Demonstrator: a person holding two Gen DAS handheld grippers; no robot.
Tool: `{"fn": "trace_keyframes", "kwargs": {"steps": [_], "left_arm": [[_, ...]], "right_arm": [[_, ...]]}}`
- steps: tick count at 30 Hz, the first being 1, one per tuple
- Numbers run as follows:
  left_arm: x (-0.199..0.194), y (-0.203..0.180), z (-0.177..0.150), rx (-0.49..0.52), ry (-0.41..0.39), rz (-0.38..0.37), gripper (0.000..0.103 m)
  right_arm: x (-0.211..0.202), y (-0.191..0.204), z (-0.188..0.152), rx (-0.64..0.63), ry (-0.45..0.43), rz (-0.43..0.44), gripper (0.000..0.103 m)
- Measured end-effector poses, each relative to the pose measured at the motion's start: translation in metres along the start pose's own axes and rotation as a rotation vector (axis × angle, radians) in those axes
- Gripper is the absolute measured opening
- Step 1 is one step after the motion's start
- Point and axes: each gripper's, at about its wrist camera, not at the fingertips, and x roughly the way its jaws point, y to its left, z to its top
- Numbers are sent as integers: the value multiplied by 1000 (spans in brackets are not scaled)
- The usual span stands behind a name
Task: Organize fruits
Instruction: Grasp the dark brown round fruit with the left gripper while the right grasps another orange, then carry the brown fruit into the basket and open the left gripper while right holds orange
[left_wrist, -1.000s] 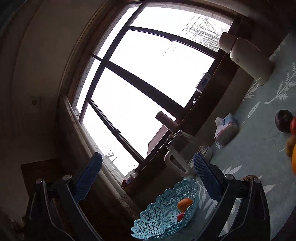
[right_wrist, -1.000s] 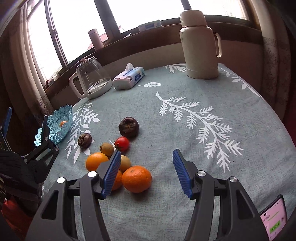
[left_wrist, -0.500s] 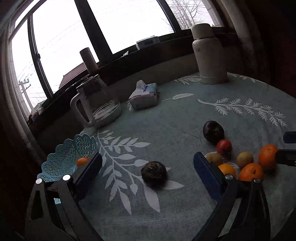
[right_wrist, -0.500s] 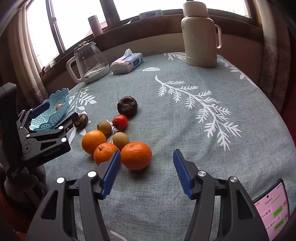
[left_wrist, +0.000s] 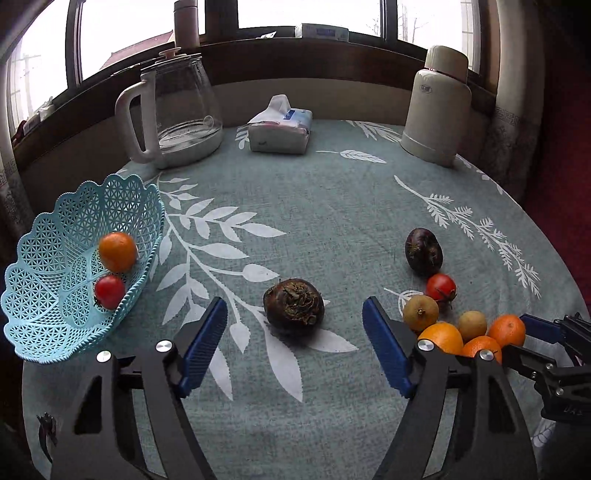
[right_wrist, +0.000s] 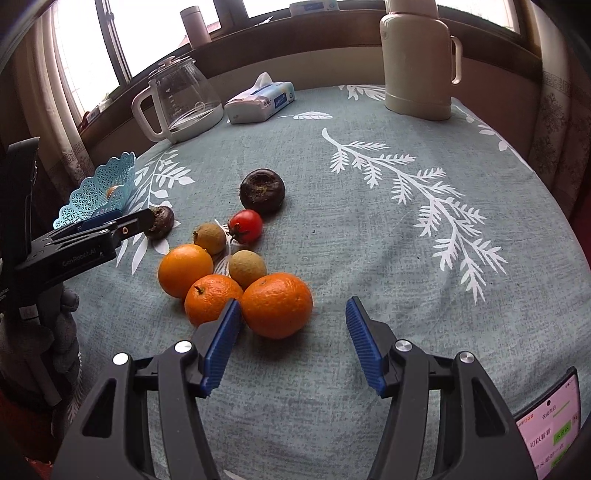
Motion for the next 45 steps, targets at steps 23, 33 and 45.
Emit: {"fn": "trace_keyframes", "kwargs": {"steps": [23,33,45], "left_arm": [[31,13,5,-104,75,-68,42],[34,12,5,-101,82,-64,42],[19,7,4,-81,-10,-46,42]], "right_arm": [[0,0,1,4,28,5,59],[8,7,10,5,20,31,41],[-10,6,16,16,-48,5,40]]}}
